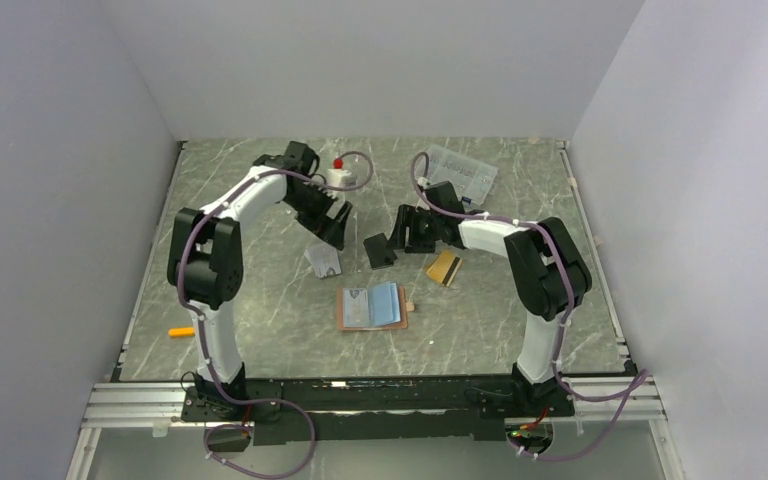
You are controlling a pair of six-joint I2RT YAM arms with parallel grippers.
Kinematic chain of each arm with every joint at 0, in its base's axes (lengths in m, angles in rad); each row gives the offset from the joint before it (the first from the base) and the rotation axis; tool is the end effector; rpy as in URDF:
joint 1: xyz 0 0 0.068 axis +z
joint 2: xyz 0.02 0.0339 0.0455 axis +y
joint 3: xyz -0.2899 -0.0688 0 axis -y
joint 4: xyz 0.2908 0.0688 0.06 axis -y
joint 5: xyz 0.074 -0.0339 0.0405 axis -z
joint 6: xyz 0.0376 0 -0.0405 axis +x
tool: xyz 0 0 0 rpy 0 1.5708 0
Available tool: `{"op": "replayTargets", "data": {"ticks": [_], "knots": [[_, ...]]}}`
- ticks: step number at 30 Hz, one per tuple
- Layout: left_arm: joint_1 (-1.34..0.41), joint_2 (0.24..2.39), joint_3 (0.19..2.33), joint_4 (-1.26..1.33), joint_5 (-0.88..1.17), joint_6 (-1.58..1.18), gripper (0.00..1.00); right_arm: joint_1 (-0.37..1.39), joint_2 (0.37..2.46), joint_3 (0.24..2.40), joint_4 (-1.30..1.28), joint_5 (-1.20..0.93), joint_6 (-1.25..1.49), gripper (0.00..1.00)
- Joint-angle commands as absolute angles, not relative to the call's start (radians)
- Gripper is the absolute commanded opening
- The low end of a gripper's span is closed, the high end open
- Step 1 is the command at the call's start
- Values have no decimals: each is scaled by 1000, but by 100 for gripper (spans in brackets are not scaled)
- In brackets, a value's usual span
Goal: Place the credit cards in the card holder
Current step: Pick up the credit card from the storage box.
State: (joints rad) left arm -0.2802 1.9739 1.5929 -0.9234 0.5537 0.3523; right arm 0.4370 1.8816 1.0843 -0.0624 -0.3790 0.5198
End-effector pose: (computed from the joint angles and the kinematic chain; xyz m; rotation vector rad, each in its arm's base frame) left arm 0.4307 -0.1445 0.2255 0.9577 2.5890 -0.7700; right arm 0.3799 0.1928 0.1408 -0.0757 2.5487 0.8678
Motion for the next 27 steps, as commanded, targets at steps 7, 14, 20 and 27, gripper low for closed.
{"op": "replayTargets", "data": {"ticks": [7,14,20,27], "knots": [[-451,2000,1618,-599,293,470,96,420,1979,1159,42,-407,557,54],[-478,1985,1524,-467,330,592,94,395,2005,1100,112,-471,605,50],[-525,1939,1407,-352,354,709,97,362,2015,1007,204,-542,661,49],[-548,1996,1480,-395,357,701,98,358,2023,984,211,-550,659,50]]}}
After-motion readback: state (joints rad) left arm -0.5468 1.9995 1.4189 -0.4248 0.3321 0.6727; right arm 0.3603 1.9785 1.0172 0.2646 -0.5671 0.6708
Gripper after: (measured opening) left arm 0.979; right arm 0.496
